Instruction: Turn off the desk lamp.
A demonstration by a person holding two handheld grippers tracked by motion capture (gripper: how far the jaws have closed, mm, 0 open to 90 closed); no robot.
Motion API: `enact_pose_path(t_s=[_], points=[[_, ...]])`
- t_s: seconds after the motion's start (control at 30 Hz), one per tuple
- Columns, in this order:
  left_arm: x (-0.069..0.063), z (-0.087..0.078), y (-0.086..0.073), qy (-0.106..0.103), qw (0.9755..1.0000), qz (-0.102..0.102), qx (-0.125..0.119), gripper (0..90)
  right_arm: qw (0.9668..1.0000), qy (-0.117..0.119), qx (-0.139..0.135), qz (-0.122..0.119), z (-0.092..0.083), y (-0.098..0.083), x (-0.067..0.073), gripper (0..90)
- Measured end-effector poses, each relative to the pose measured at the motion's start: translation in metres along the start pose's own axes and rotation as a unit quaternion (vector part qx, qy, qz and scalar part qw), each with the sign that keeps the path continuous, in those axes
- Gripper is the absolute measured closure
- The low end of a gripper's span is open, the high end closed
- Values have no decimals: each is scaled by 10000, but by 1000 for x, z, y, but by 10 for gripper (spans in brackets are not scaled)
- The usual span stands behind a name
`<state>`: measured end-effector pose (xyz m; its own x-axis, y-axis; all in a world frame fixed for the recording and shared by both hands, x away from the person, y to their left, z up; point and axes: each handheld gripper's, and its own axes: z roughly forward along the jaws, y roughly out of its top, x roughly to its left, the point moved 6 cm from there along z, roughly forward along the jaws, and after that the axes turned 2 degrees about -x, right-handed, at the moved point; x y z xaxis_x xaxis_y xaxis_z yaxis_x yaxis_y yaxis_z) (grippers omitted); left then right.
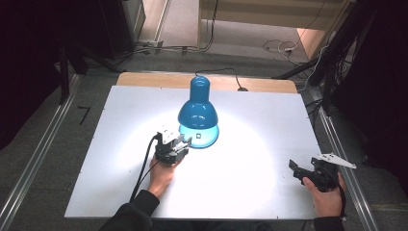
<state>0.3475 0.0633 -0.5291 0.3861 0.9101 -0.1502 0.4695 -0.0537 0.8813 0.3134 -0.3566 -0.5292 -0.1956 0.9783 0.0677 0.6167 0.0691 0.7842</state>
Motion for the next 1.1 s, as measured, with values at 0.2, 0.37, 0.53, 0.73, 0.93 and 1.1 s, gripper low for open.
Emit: enact_pose_path(t_s=[0.2,0.37,0.53,0.73,0.93,1.1], points=[[-6,5,4,-56,10000,29,-28,759,10000,9,10,5,0,0,1,104],[-11,9,7,-95,9999,17,-57,834,10000,4,8,12,0,0,0,104],[-13,14,5,-48,10000,48,-32,900,10000,22,13,40,0,0,-1,104],[-13,18,6,-77,10000,-5,-54,900,10000,29,7,41,0,0,-1,105],[-16,25,6,-87,10000,-15,-7,900,10000,30,-1,46,0,0,-1,104],[-19,30,8,-134,9999,29,54,900,10000,32,-14,46,0,0,-1,104]])
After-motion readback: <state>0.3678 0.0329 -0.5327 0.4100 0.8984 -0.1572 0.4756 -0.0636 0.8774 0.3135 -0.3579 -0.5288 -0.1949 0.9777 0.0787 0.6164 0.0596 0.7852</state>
